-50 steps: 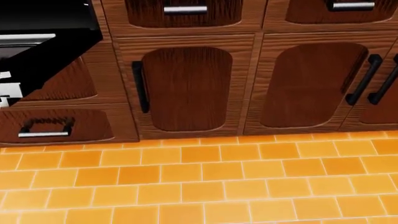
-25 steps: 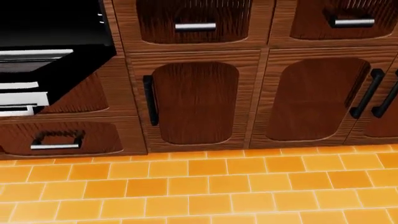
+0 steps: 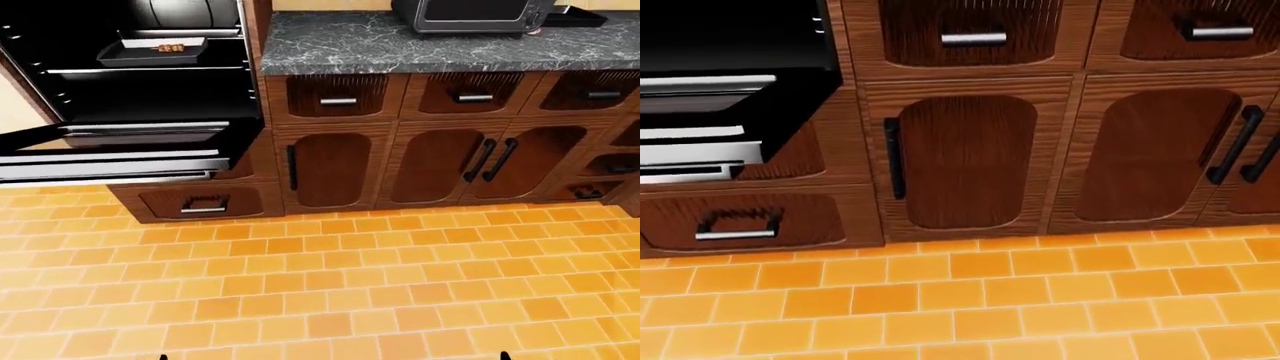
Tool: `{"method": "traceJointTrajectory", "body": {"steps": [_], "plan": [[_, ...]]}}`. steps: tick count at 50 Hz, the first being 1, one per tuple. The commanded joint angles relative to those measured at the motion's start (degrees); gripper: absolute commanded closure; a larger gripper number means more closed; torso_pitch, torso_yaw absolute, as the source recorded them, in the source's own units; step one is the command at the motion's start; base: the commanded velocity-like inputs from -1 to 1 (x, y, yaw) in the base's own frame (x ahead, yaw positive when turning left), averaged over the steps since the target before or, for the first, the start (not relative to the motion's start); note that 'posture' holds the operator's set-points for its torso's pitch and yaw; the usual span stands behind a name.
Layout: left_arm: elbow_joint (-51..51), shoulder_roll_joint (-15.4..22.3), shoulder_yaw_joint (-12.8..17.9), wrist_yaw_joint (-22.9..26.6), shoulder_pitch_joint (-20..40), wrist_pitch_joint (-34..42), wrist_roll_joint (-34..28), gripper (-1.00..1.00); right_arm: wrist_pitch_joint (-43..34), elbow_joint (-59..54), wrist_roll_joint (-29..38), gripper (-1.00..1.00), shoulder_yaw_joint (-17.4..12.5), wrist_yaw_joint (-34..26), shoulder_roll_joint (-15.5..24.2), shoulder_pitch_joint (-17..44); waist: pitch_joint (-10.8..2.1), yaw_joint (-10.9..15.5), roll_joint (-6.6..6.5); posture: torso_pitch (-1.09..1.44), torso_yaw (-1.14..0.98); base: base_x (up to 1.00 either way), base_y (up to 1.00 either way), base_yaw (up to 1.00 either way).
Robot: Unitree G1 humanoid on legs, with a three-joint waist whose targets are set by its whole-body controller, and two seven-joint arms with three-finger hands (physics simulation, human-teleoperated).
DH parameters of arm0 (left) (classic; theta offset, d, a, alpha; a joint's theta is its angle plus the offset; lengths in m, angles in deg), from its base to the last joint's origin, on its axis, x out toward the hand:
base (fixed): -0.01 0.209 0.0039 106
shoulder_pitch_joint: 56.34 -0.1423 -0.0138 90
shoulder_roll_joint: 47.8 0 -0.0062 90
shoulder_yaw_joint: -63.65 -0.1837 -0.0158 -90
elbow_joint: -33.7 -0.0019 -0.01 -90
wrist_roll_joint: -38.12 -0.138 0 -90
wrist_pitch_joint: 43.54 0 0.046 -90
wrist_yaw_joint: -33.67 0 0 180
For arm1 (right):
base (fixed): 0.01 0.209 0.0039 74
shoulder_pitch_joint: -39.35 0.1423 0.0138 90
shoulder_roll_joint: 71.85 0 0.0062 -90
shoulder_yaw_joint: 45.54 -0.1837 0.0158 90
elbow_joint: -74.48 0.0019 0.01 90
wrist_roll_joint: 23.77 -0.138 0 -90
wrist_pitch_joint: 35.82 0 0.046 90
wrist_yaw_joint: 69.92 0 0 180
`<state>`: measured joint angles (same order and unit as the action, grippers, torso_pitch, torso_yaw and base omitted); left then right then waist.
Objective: Close the oven door.
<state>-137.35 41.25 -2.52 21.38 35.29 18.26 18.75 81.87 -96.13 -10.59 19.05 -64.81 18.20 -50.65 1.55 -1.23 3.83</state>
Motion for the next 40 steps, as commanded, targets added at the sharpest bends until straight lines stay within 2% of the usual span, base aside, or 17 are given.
{"method": "traceJointTrajectory", "body": {"steps": [1,4,7,9,10,11,12,14,22,27,28,30,32,36,38,39,40], "plan": [[1.14,1.66,0.58,-0.69,0.32,-1.06,0.44,-1.00,1.03,0.76,-0.08,-1.00,-0.06,0.19,0.52,0.45,-0.51,-0.02,0.23,0.00,0.00,0.00,0.33,0.00],[1.14,1.61,0.46,-0.81,0.28,-1.14,0.35,-1.00,1.05,0.75,0.00,-1.00,-0.12,0.20,0.53,0.37,-0.57,0.19,-0.57,0.00,0.00,0.00,0.33,0.00],[1.14,1.70,0.49,-0.77,0.40,-1.10,0.33,-1.00,1.01,0.76,0.07,-1.00,-0.17,0.14,0.50,0.42,-0.07,0.28,-2.85,0.00,0.00,0.00,0.33,0.00],[1.13,1.68,0.49,-0.82,0.40,-1.19,0.30,-1.00,1.02,0.76,0.06,-1.00,-0.25,0.13,0.50,0.38,-0.20,0.33,-5.24,0.00,0.00,0.00,0.33,0.00],[1.13,1.64,0.42,-0.94,0.29,-1.29,0.22,-1.00,1.02,0.76,0.06,-1.00,-0.28,0.14,0.50,0.40,-0.44,0.41,-6.94,0.00,0.00,0.00,0.33,0.00],[1.13,1.63,0.38,-1.00,0.22,-1.33,0.21,-1.00,1.01,0.76,0.06,-1.00,-0.31,0.12,0.48,0.40,-1.22,0.67,-9.53,0.00,0.00,0.00,0.33,0.00],[1.14,1.62,0.37,-1.00,0.19,-1.37,0.23,-1.00,1.00,0.76,0.06,-1.00,-0.32,0.12,0.47,0.40,-1.27,0.84,-8.23,0.00,0.00,0.00,0.33,0.00],[1.14,1.65,0.35,-0.97,0.19,-1.42,0.32,-1.00,0.83,0.76,0.08,-1.00,-0.36,0.05,0.54,0.53,-0.20,1.15,-7.43,0.00,0.00,0.00,0.33,0.00],[1.14,1.74,0.45,-0.63,0.30,-1.44,0.70,-1.00,1.04,0.77,-0.24,-1.00,-0.07,0.20,0.43,0.38,0.11,0.85,-3.07,0.00,0.00,0.00,0.33,0.00],[1.14,1.72,0.62,-0.57,0.34,-1.34,0.61,-1.00,0.94,0.76,-0.35,-1.00,0.08,0.28,0.45,0.23,-0.26,0.58,1.66,0.00,0.00,0.00,0.34,0.00],[1.14,1.71,0.64,-0.59,0.34,-1.34,0.60,-1.00,0.96,0.76,-0.36,-1.00,0.10,0.35,0.45,0.24,-0.25,0.03,-0.73,0.00,0.00,0.00,0.34,0.00],[1.15,1.69,0.80,-0.35,0.39,-1.28,0.86,-1.00,0.87,0.77,-0.61,-1.00,-0.02,0.16,0.54,0.34,-0.38,0.07,0.21,0.00,0.00,0.00,0.33,0.00],[1.16,1.66,0.83,-0.29,0.34,-1.37,0.97,-1.00,0.64,0.76,-0.62,-1.00,-0.12,0.04,0.62,0.47,-0.80,0.12,-0.11,0.00,0.00,0.00,0.33,0.00],[1.16,1.64,0.81,-0.10,0.34,-1.32,1.30,-1.00,0.65,0.77,-0.65,-1.00,-0.23,-0.06,0.56,0.48,-0.12,0.29,-2.83,0.00,0.00,0.00,0.33,0.00],[1.17,1.64,0.82,-0.01,0.34,-1.31,1.49,-1.00,0.62,0.76,-0.61,-1.00,-0.28,-0.06,0.56,0.46,-0.21,0.35,-5.17,0.00,0.00,0.00,0.33,0.00],[1.16,1.63,0.71,-0.13,0.30,-1.32,1.41,-1.00,0.64,0.76,-0.57,-1.00,-0.26,-0.04,0.52,0.39,-0.50,0.42,-6.99,0.00,0.00,0.00,0.33,0.00],[1.16,1.65,0.70,-0.10,0.34,-1.27,1.46,-1.00,0.64,0.77,-0.60,-1.00,-0.27,0.02,0.50,0.36,-1.27,0.72,-9.65,0.00,0.00,0.00,0.33,0.00]]}}
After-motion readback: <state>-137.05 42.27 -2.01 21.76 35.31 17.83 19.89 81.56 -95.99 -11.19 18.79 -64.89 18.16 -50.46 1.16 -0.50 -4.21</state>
